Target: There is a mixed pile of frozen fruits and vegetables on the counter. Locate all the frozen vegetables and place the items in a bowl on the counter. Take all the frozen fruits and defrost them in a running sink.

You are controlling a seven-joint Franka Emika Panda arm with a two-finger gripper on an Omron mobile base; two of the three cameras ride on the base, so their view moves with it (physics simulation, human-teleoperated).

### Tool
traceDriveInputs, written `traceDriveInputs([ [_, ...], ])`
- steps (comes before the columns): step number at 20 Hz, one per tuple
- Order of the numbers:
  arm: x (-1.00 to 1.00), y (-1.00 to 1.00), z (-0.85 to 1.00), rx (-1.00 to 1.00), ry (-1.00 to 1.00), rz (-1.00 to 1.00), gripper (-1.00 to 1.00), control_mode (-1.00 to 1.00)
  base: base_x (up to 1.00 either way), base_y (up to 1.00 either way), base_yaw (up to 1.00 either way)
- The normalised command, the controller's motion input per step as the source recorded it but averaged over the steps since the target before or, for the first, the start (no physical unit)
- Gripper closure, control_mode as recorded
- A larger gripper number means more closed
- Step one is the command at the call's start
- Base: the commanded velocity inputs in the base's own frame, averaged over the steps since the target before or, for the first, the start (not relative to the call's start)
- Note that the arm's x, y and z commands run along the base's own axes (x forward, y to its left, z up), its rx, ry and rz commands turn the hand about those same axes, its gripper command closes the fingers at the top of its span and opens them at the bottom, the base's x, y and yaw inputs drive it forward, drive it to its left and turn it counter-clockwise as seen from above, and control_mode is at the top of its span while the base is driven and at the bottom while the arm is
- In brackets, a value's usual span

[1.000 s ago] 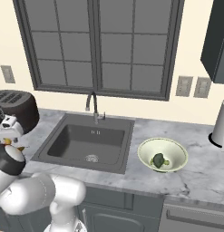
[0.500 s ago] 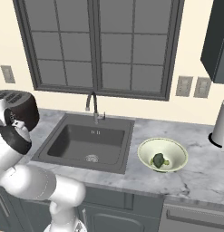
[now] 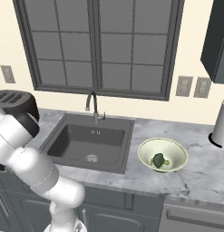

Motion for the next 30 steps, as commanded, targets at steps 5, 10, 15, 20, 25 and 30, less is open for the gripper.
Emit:
traceDriveInputs([
  [5,-0.09,-0.09,-0.16,0.00,0.00,0.00,-1.00,-1.00,0.00,0.00,0.00],
  [10,-0.12,-0.32,-0.03,0.00,0.00,0.00,-1.00,-1.00,0.00,0.00,0.00],
  [15,-0.17,-0.30,-0.01,0.00,-0.01,0.00,-1.00,-1.00,0.00,0.00,0.00],
  [20,-0.09,-0.06,-0.20,0.00,-0.18,0.00,-1.00,-1.00,0.00,0.00,0.00],
  [25,0.07,-0.41,-0.19,0.07,-0.10,0.00,-1.00,-1.00,0.00,0.00,0.00],
  [30,0.22,-0.61,-0.20,0.16,0.15,0.00,-1.00,-1.00,0.00,0.00,0.00],
])
